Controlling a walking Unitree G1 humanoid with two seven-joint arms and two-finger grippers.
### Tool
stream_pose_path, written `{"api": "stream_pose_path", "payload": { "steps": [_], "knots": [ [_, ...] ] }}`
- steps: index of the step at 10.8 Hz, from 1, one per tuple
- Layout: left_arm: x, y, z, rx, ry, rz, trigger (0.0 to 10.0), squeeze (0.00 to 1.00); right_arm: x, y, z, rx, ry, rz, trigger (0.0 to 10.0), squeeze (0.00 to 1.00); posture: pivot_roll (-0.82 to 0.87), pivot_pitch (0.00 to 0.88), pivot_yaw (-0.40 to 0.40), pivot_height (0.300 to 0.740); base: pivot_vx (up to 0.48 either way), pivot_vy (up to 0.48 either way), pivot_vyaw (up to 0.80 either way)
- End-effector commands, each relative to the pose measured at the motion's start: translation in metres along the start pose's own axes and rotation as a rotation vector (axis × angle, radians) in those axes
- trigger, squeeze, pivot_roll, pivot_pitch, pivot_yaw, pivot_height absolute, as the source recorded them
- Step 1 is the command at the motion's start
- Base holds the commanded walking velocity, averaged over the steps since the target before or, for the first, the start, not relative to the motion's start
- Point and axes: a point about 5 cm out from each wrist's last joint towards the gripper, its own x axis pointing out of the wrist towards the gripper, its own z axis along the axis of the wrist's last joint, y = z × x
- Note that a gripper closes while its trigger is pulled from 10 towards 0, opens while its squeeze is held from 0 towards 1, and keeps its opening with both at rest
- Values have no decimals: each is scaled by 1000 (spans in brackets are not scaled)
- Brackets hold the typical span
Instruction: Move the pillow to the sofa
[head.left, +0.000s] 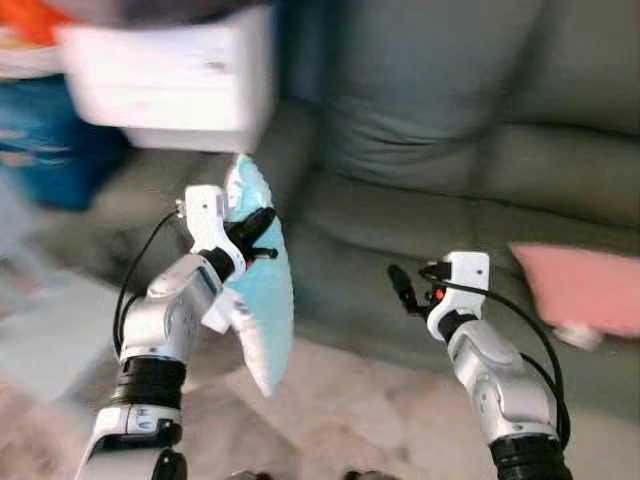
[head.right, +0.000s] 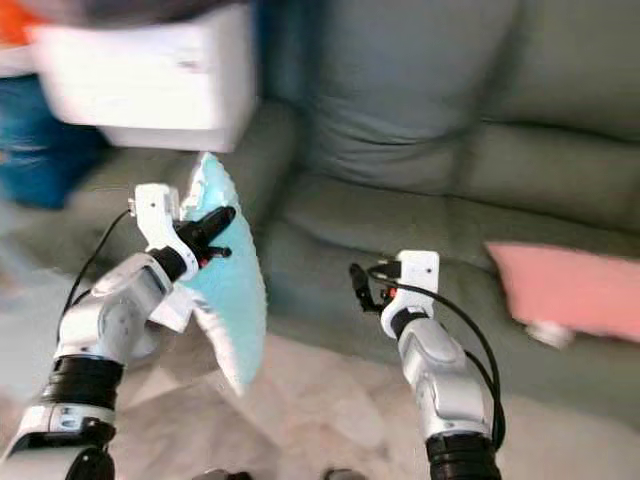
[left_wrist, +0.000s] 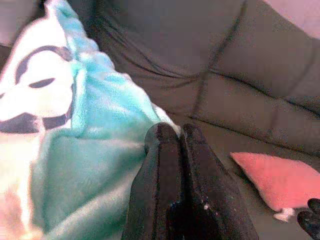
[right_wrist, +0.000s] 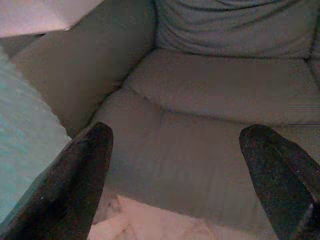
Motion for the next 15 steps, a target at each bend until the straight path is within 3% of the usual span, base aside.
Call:
{"api": "stream_pose_path", "payload": {
  "steps": [1, 3, 4, 6, 10, 11, 12, 13, 14, 15],
  "knots": [
    [1, -3, 11, 25, -39, -11, 10000, 0, 0, 1, -2, -7, 11, 6, 10000, 0, -201, 108, -21, 740, 0, 0, -775],
    [1, -4, 11, 32, -52, -9, 10000, 0, 0, 1, -2, -5, 7, 7, 10000, 0, -198, 106, -19, 740, 0, 0, -391],
    [1, -9, 12, -8, -71, -34, 10000, 0, 0, 2, -3, -7, 7, 11, 10000, 0, -194, 107, -18, 740, 0, 0, 0],
    [9, -24, 33, -49, -146, -78, 10000, 0, -1, 1, -10, 38, 18, 5, 10000, 0, -181, 107, -10, 740, 0, 0, 0],
    [27, -79, 90, -111, -283, -280, 10000, 0, 2, -29, -38, 442, 88, -124, 10000, 0, -154, 112, 22, 740, 0, 0, 0],
    [30, -87, 111, -129, -341, -298, 10000, 0, 1, -39, -45, 297, 122, -144, 10000, 0, -136, 112, 31, 740, 0, 0, 0],
    [34, -91, 124, -118, -366, -292, 10000, 0, -1, -41, -54, -61, 196, -76, 10000, 0, -130, 112, 39, 740, 0, 0, 0],
    [35, -91, 124, -122, -366, -296, 10000, 0, -2, -41, -60, -190, 252, -21, 10000, 0, -135, 113, 43, 740, 0, 0, 0],
    [35, -91, 120, -133, -355, -296, 10000, 0, -3, -39, -63, -253, 273, 53, 10000, 0, -136, 115, 44, 740, 0, 0, 0],
    [35, -92, 118, -137, -348, -306, 10000, 0, -4, -38, -64, -422, 266, 129, 10000, 0, -136, 115, 44, 740, 0, 0, 0]
  ]
}}
